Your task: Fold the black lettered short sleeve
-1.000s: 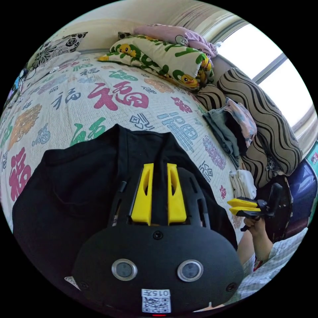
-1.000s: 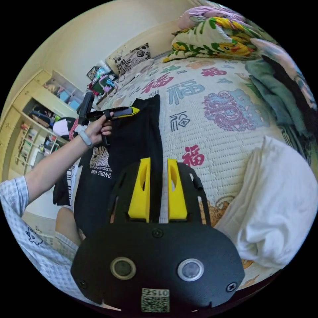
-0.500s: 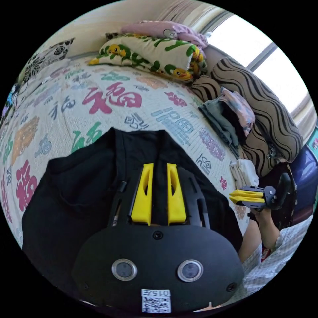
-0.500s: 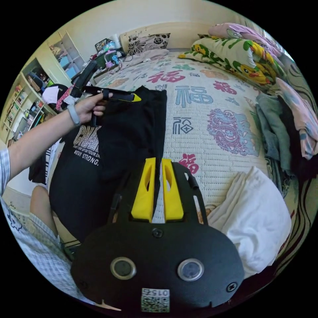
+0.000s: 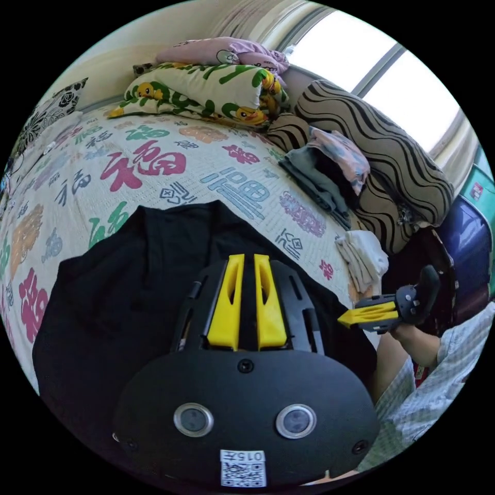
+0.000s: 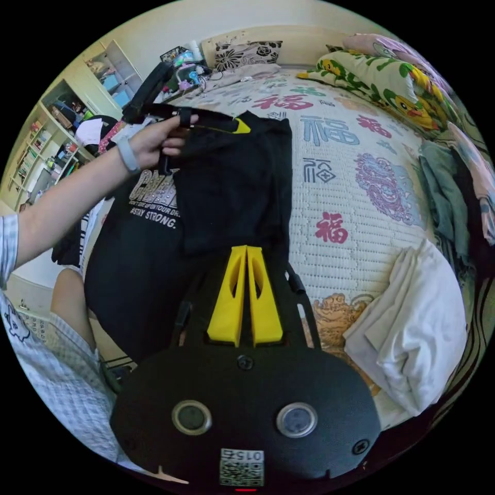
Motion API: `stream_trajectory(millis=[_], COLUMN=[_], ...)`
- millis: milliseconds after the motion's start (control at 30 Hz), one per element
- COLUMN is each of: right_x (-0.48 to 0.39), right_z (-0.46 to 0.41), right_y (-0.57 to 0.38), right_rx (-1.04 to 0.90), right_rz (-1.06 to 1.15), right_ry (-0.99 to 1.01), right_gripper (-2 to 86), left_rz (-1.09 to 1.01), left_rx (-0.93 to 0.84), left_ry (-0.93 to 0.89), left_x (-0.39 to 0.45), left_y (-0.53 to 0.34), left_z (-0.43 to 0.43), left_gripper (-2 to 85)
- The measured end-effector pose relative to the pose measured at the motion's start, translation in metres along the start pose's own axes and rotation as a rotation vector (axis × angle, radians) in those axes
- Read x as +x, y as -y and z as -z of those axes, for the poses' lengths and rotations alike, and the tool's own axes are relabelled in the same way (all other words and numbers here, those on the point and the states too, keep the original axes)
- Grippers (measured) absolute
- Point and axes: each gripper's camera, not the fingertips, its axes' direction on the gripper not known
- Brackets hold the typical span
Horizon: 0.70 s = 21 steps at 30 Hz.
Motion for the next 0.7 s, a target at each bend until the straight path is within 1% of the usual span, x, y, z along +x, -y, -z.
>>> stream_trajectory(millis=[67, 133, 200, 267, 333, 433, 467, 533, 633, 700], right_x=[-0.021, -0.043, -0.066, -0.077, -0.084, -0.093, -0.1, -0.111, -0.135, -0.163], right_z=[-0.006, -0.02, -0.048, -0.073, -0.084, -0.097, -0.101, -0.107, -0.108, -0.105], right_y=[0.008, 0.017, 0.028, 0.032, 0.028, 0.033, 0.039, 0.047, 0.063, 0.086], right_rx=[0.028, 0.029, -0.017, -0.07, -0.028, -0.058, -0.086, -0.123, -0.123, -0.073], right_rz=[0.032, 0.059, 0.066, 0.044, 0.03, -0.015, -0.013, -0.001, 0.029, 0.08], right_ry=[0.044, 0.041, 0.028, 0.005, 0.003, 0.01, -0.013, -0.048, -0.081, -0.055], right_gripper=[-1.0, -1.0, -1.0, -1.0, -1.0, -1.0, -1.0, -1.0, -0.9, -0.8], left_rz=[0.03, 0.078, 0.13, 0.168, 0.22, 0.234, 0.237, 0.265, 0.354, 0.457], left_rx=[0.027, 0.071, 0.068, 0.025, -0.002, 0.032, 0.028, 0.051, 0.198, 0.35], left_ry=[0.027, 0.068, 0.14, 0.172, 0.184, 0.217, 0.264, 0.264, 0.227, 0.235], left_x=[0.001, 0.0, -0.004, -0.012, -0.024, -0.028, -0.027, -0.03, -0.034, -0.04], left_y=[-0.041, -0.084, -0.126, -0.147, -0.165, -0.19, -0.2, -0.219, -0.271, -0.334], left_z=[0.03, 0.054, 0.07, 0.071, 0.072, 0.086, 0.093, 0.109, 0.16, 0.215], left_gripper=[2.0, 1.8, 1.3, 1.0, 0.6, -0.3, -0.4, -0.2, 1.6, 4.6])
